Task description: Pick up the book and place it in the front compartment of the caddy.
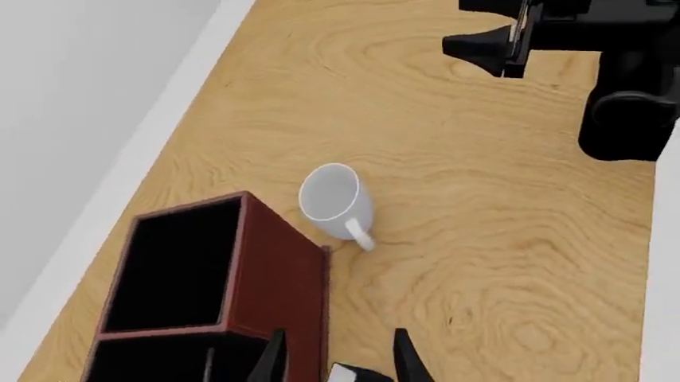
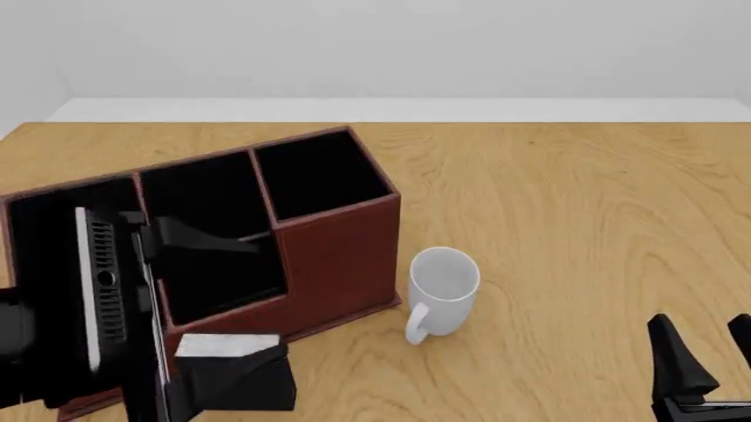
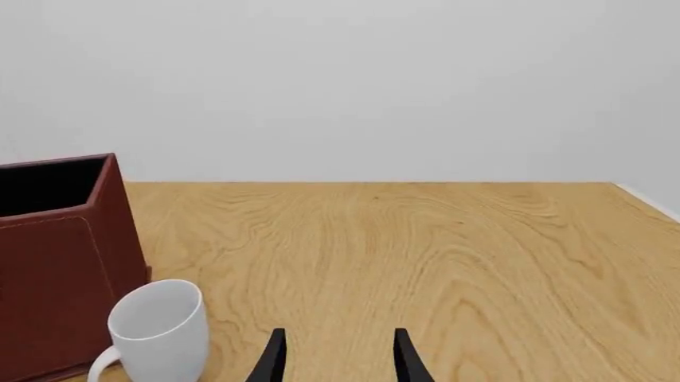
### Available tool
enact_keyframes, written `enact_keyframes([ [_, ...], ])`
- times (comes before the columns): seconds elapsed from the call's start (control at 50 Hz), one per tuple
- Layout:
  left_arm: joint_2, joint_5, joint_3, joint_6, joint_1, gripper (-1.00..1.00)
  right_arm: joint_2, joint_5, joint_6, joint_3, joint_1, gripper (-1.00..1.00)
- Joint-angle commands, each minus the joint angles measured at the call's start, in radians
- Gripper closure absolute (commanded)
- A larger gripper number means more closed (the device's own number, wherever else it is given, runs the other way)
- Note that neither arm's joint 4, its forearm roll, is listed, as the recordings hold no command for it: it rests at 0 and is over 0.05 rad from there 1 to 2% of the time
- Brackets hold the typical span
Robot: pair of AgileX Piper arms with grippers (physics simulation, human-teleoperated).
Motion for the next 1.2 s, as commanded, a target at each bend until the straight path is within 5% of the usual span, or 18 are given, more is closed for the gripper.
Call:
enact_keyframes([
  [0.02,-0.026,0.115,0.008,0.103,-0.045,-1.00,0.000,-0.001,0.000,0.001,0.000,-1.00],
  [0.4,0.013,0.233,0.017,0.118,-0.025,-1.00,0.005,-0.005,0.000,0.000,0.000,-1.00],
  [0.84,0.029,0.156,0.119,0.255,0.110,-1.00,0.007,-0.009,0.000,0.002,0.000,-1.00],
  [1.2,0.045,0.111,0.155,0.265,0.151,-1.00,0.007,-0.009,0.000,0.002,0.001,-1.00],
])
